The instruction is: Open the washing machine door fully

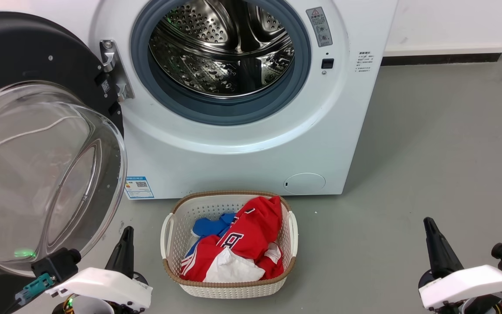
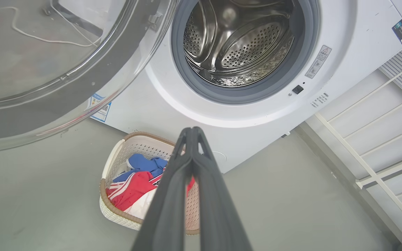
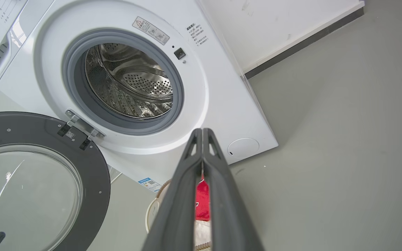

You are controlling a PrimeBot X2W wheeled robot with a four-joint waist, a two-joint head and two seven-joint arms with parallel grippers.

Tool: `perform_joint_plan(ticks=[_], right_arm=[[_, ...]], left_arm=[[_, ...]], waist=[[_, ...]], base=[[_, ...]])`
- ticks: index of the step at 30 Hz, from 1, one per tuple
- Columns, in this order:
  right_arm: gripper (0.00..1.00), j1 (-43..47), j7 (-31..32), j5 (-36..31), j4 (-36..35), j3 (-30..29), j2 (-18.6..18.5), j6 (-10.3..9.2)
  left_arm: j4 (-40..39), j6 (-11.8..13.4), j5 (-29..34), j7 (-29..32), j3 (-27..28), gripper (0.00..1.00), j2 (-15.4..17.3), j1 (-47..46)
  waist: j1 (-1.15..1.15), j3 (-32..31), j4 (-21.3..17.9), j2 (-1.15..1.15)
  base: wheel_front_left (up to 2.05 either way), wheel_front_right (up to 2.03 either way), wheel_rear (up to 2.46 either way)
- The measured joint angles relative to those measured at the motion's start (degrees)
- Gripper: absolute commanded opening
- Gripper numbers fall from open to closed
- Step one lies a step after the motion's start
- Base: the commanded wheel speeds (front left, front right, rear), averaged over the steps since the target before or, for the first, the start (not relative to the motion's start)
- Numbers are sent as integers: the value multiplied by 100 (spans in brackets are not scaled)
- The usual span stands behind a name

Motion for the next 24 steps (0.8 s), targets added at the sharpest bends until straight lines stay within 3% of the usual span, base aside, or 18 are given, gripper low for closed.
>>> perform_joint_plan(ticks=[24], right_arm=[[0, -210, 258, 1923, 179, -112, 0, 0]], left_arm=[[157, -360, -1518, 354, 472, 0, -330, -140]], waist=[[0, 13, 51, 0]], base=[[0, 0, 0]])
